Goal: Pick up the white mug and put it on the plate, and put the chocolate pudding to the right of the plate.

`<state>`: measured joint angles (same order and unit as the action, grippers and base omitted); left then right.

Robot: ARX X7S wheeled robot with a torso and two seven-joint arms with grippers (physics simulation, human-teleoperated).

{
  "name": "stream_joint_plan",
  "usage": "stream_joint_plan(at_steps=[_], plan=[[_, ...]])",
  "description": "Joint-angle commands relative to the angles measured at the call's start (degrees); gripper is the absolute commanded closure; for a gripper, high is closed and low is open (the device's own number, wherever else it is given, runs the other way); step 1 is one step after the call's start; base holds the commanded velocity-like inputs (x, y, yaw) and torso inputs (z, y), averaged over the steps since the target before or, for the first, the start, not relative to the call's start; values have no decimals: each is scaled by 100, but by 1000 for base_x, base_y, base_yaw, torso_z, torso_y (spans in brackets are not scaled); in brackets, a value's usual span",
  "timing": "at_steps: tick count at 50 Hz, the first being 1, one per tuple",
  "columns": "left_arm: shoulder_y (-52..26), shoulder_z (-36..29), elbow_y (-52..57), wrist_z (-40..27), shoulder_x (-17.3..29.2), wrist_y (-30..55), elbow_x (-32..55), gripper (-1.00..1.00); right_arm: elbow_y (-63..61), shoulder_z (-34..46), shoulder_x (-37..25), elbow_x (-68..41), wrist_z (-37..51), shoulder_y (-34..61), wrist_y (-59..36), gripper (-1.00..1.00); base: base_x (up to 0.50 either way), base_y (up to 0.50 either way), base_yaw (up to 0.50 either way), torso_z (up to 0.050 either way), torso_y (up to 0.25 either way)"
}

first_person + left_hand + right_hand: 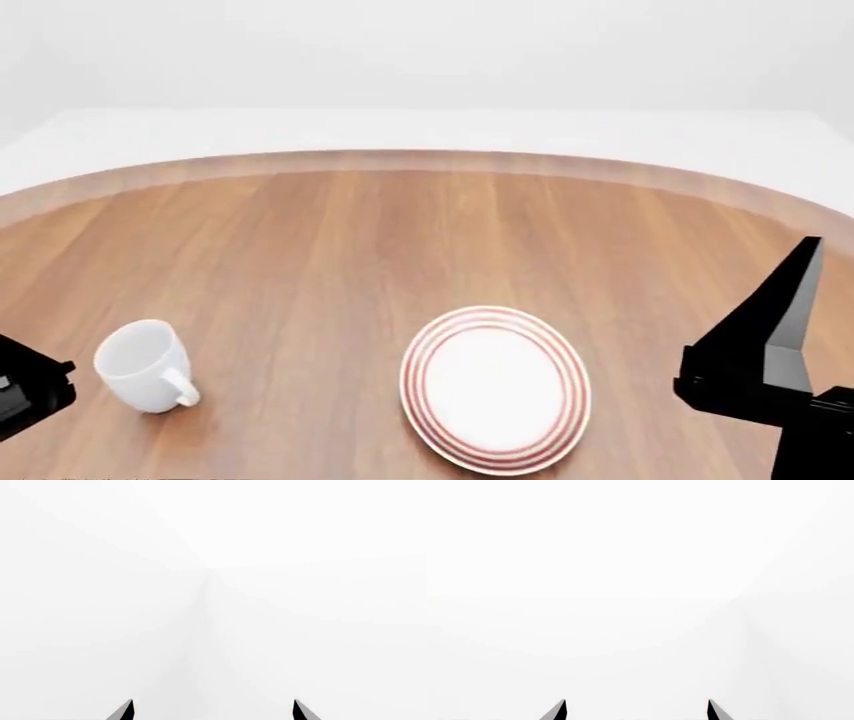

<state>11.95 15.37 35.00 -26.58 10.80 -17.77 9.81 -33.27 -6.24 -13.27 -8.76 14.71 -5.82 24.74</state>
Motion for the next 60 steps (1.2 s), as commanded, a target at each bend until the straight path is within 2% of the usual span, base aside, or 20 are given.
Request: stream_joint_plan(at_steps=[1,11,19,34,51,54,60], plan=[[50,104,-2,86,-70,-91,-38,-100,9,-82,71,97,-102,-17,13,-100,500,6,0,0,0],[52,58,12,55,-28,-81,-32,-100,-12,-35,37,68,-114,-64,157,-100,492,11,0,0,0],[61,18,2,35,-1,-76,-21,-100,8,-20,36,136,-64,-44,135,-100,0,0,0,0,0],[63,-37,-68,-4,49,-90,-23,-100,42,34,0,198,-15,-33,90,-100,167,464,0,0,0],[105,-154,-6,-2,114,-141,-131,-100,66,93,-48,140,18,-56,82,-100,7,6,0,0,0],[53,-193,14,-41,146,126,-246,-100,74,101,-53,142,26,-55,87,-100,0,0,0,0,0],[54,-212,34,-113,138,257,-348,-100,86,121,-67,147,43,-50,83,-100,0,0,0,11,-228]])
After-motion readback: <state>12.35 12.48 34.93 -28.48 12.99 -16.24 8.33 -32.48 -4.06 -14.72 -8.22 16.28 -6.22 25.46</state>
